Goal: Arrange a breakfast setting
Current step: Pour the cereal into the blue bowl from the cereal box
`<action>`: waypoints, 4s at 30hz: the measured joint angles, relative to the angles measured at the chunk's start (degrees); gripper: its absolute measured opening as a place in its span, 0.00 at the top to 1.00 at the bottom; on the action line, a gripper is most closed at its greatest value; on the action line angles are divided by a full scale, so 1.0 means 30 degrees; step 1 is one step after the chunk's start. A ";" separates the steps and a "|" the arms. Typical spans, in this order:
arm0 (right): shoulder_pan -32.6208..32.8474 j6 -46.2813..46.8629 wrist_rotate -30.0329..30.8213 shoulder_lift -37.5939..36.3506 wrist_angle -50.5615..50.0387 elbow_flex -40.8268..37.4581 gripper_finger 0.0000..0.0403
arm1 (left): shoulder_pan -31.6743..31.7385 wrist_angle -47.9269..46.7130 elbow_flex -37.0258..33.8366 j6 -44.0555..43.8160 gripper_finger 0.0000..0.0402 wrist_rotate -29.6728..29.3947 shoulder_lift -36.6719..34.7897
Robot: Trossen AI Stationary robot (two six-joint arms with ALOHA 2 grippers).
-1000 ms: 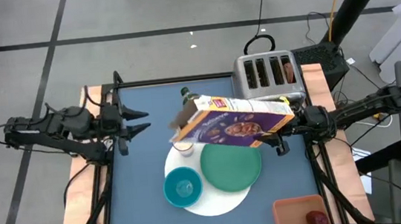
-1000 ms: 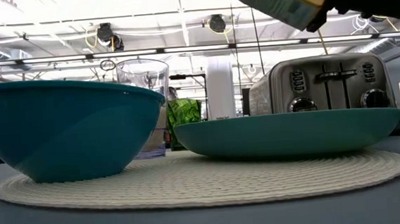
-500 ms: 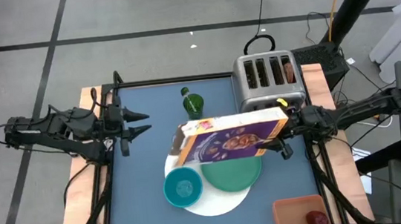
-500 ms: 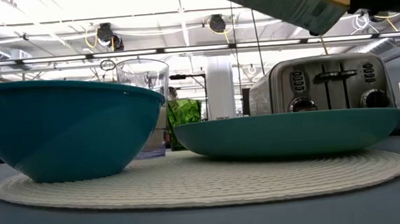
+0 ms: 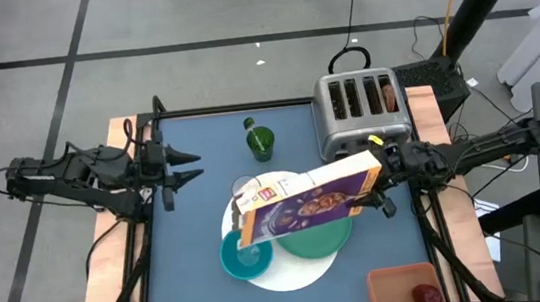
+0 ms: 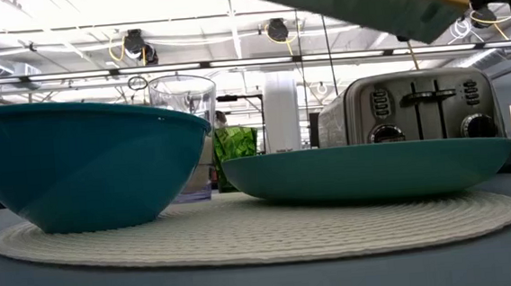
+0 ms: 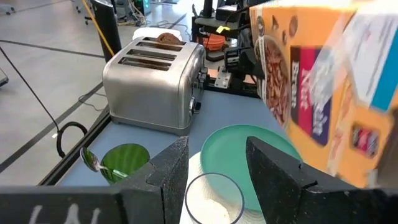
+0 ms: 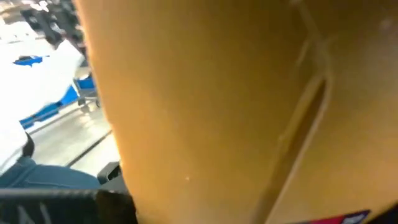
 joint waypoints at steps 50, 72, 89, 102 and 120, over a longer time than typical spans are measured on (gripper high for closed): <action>0.0036 -0.0973 -0.0726 0.1823 -0.9458 0.5379 0.48 | 0.0001 0.0019 0.0000 -0.0325 0.58 -0.0014 0.0000; 0.0036 -0.2011 -0.0569 0.4036 -0.9604 0.5770 0.48 | 0.0003 0.0018 0.0000 -0.0313 0.58 -0.0014 0.0000; 0.0029 -0.2495 -0.0549 0.4036 -0.9697 0.6163 0.48 | 0.0005 0.0017 0.0000 -0.0307 0.58 -0.0014 0.0004; -0.0016 -0.3721 -0.0635 0.4620 -1.1870 0.8790 0.48 | 0.0000 0.0011 0.0000 -0.0306 0.58 -0.0014 0.0004; -0.0022 -0.4985 -0.0607 0.6950 -1.2895 0.9806 0.48 | 0.0007 0.0028 0.0000 -0.0306 0.58 -0.0014 0.0004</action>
